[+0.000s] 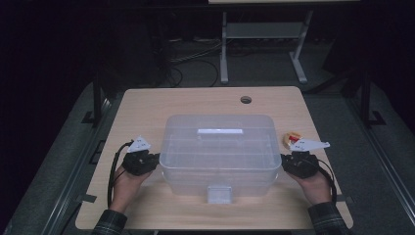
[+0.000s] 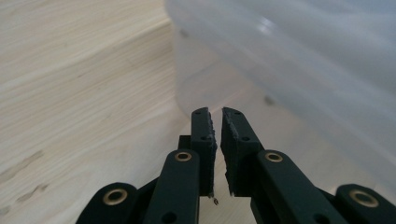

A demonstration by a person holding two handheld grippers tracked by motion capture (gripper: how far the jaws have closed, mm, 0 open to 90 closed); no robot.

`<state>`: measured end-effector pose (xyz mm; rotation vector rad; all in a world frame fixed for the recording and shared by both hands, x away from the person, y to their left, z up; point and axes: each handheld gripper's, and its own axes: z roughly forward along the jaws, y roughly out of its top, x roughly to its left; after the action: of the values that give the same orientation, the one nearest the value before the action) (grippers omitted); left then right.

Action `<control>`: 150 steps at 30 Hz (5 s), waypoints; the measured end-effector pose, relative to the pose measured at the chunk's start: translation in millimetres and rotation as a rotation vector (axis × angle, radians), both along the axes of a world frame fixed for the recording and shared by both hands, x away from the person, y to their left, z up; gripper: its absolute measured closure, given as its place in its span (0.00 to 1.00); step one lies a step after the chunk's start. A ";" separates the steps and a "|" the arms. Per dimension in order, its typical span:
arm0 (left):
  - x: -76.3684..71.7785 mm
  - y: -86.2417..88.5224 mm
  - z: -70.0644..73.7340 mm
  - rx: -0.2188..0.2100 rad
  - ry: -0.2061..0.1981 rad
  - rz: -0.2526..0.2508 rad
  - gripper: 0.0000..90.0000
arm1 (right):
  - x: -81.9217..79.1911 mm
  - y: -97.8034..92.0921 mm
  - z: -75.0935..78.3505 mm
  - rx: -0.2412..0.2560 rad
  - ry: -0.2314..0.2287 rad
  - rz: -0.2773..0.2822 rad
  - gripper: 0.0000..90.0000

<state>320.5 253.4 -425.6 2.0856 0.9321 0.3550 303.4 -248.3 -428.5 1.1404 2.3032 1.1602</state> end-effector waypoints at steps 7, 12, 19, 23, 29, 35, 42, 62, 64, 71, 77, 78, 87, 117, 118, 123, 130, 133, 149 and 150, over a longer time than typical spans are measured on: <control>-4.9 14.2 0.9 0.037 0.000 0.022 0.72 | 0.2 -15.3 0.0 0.006 0.014 -0.027 0.76; -11.7 26.4 -3.5 0.046 0.009 0.047 0.58 | 0.1 -21.9 -0.6 0.013 0.034 -0.034 0.67; -20.9 35.5 -10.1 0.077 0.015 0.068 0.46 | -0.8 -27.1 1.3 0.024 0.038 -0.036 0.58; -26.5 35.8 -14.0 0.087 0.026 0.067 0.42 | -0.5 -31.4 4.9 0.033 0.040 -0.033 0.55; -33.3 37.0 -24.2 0.112 0.041 0.063 0.34 | -2.2 -39.2 13.6 0.046 0.032 -0.029 0.50; -34.6 40.8 -33.3 0.132 0.054 0.063 0.28 | -3.5 -45.0 22.9 0.040 0.022 -0.022 0.46; -35.6 41.3 -43.0 0.141 0.044 0.060 0.21 | -6.0 -49.9 34.5 0.046 0.013 -0.003 0.44; -37.8 45.3 -48.9 0.103 0.005 0.062 0.15 | -13.4 -55.3 82.7 0.079 -0.059 0.068 0.39; -37.8 45.3 -49.0 0.103 0.005 0.062 0.15 | -13.5 -55.5 83.9 0.085 -0.062 0.072 0.39; -37.9 45.4 -48.9 0.103 0.006 0.063 0.15 | -12.9 -54.1 94.4 0.117 -0.075 0.103 0.39; -37.9 45.5 -48.8 0.103 0.007 0.062 0.15 | -10.6 -49.2 104.6 0.118 -0.092 0.135 0.39; -37.9 45.6 -48.8 0.103 0.007 0.063 0.15 | -10.0 -47.9 105.8 0.124 -0.090 0.139 0.39; -37.8 45.7 -48.7 0.103 0.007 0.062 0.15 | -6.8 -37.6 123.8 0.122 -0.110 0.191 0.39; -37.9 45.7 -48.8 0.102 0.008 0.063 0.15 | 17.4 16.7 139.2 0.127 -0.119 0.370 0.44; -37.8 45.7 -48.7 0.102 0.008 0.063 0.15 | 18.1 18.1 139.4 0.129 -0.120 0.374 0.44; -37.9 45.6 -48.8 0.102 0.008 0.063 0.15 | 22.2 28.1 139.8 0.138 -0.111 0.410 0.47; -37.9 45.6 -48.8 0.103 0.008 0.062 0.15 | 27.2 42.2 137.2 0.138 -0.090 0.464 0.51; -37.9 45.6 -48.8 0.102 0.007 0.063 0.15 | 28.7 47.4 137.1 0.144 -0.082 0.481 0.53; -37.9 45.6 -48.8 0.102 0.007 0.062 0.15 | 37.4 75.6 136.7 0.112 -0.103 0.569 0.61; -37.9 45.6 -48.8 0.102 0.007 0.062 0.15 | 38.2 77.0 135.7 0.107 -0.102 0.578 0.61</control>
<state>282.7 299.0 -474.4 2.1548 1.0038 0.4362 341.6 -171.3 -292.8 0.4240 2.5925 1.5051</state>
